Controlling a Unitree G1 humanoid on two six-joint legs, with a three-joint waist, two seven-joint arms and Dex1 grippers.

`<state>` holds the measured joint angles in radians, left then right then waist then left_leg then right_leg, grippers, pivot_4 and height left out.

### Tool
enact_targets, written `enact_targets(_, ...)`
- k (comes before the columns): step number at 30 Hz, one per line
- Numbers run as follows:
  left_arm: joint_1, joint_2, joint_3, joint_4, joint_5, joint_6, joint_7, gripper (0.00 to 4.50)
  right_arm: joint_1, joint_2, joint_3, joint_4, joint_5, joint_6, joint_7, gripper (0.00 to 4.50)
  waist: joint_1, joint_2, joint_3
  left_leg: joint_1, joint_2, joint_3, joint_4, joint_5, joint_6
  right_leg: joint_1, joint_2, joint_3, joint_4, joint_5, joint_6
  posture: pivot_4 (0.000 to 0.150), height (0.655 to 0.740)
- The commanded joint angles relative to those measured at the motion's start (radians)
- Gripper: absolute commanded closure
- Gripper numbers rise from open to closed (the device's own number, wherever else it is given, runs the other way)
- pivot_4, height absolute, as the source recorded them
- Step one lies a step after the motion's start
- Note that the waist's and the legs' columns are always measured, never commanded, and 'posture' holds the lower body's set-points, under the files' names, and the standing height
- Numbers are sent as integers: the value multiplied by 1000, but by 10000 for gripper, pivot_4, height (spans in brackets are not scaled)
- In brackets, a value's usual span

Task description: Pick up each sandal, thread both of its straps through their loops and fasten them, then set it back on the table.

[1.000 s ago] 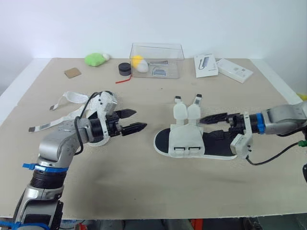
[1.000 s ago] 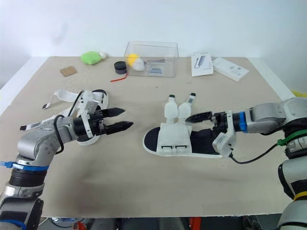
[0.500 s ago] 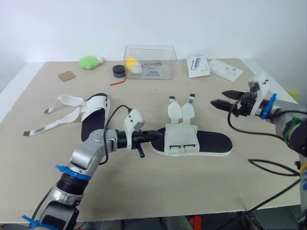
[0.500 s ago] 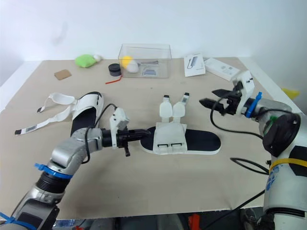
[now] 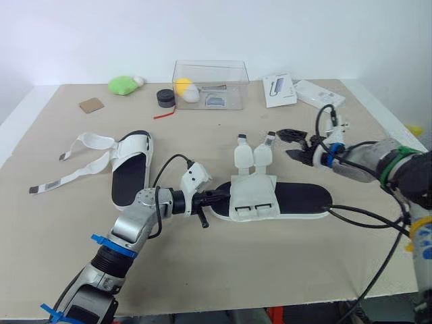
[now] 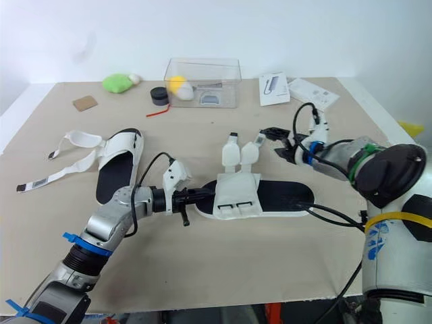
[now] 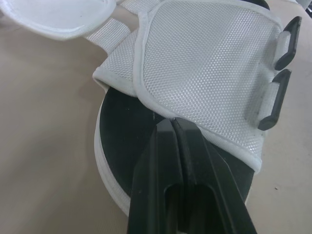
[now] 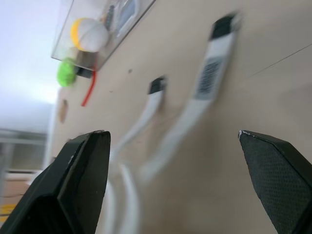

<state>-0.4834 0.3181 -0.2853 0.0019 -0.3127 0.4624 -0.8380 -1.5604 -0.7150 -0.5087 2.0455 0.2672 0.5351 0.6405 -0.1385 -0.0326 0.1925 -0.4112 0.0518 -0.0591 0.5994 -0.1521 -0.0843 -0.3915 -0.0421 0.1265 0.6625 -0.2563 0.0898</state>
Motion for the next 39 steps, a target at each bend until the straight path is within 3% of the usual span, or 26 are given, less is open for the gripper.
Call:
enact_targets(1, 2, -3, -3, 6, 20, -12, -2, 44115, 32, 36, -44, -93, 79, 31, -73, 0, 3, 0, 0, -1, 0, 0, 0, 0, 0, 0, 0, 0, 0, 0, 0, 1500, 7400)
enact_targets(8, 9, -4, -7, -11, 27, -8, 2, 44115, 197, 169, -107, -405, 202, 1, -264, 0, 3, 0, -1, -2, 0, -1, 1, 0, 0, 0, 0, 0, 0, 0, 1, 1500, 7400)
enact_targets(13, 14, -9, -7, -20, 30, -3, 3, 44115, 312, 264, -153, -673, 283, 87, -382, 0, 4, 0, -1, -2, 0, -2, 2, 0, 1, 1, 1, 0, 0, 1, 2, 1500, 7400)
enact_targets(18, 19, -12, -7, -27, 34, 0, 5, 45000, 396, 335, -166, -896, 338, 171, -475, 16489, 4, 0, -1, -3, 0, -3, 2, 0, 1, 0, 2, 0, 0, 1, 1, 1500, 7400)
enact_targets(24, 14, -16, -3, -17, 39, -5, 5, 45000, 456, 368, -172, -1047, 378, 241, -538, 44289, 6, 0, -1, -4, 0, -3, 2, 0, 1, 0, 1, -1, 0, 1, 1, 1500, 7400)
enact_targets(26, 13, -18, -2, -14, 41, -8, 5, 45000, 468, 368, -159, -1079, 380, 259, -532, 44289, 7, 0, -1, -4, 0, -3, 2, 0, 1, 0, 1, -1, 0, 1, 1, 1500, 7400)
enact_targets(29, 12, -19, -2, -12, 42, -8, 4, 45000, 499, 373, -73, -1222, 366, 261, -401, 44289, 7, 0, -1, -4, 0, -3, 1, 0, 1, -1, 1, -1, 0, 0, 1, 1500, 7400)
enact_targets(31, 10, -17, -2, -10, 43, -9, 1, 45000, 579, 376, 101, -1473, 337, 229, -216, 44289, 7, 1, -1, -4, 0, -3, 1, 0, 1, -1, 1, -1, 0, 0, 1, 1500, 7400)
enact_targets(34, 5, -14, -1, -4, 44, -11, -5, 45000, 699, 355, 246, -1738, 351, 210, -32, 44289, 9, 4, -2, -9, 0, -4, 2, 0, 1, -7, 2, -1, 0, 0, 2, 1500, 7400)
enact_targets(37, 0, -12, 0, 2, 46, -14, -11, 45000, 840, 312, 379, -1923, 244, -31, 143, 44289, 18, 4, -3, -12, 0, -7, 1, 0, 1, -9, 3, -4, 1, -1, 3, 1500, 7400)
enact_targets(39, -2, -11, 0, 4, 46, -17, -13, 45000, 918, 278, 461, -1976, 130, -324, 267, 44289, 23, 4, -3, -13, 0, -8, 2, 0, 1, -9, 2, -5, 1, -1, 3, 1500, 7400)
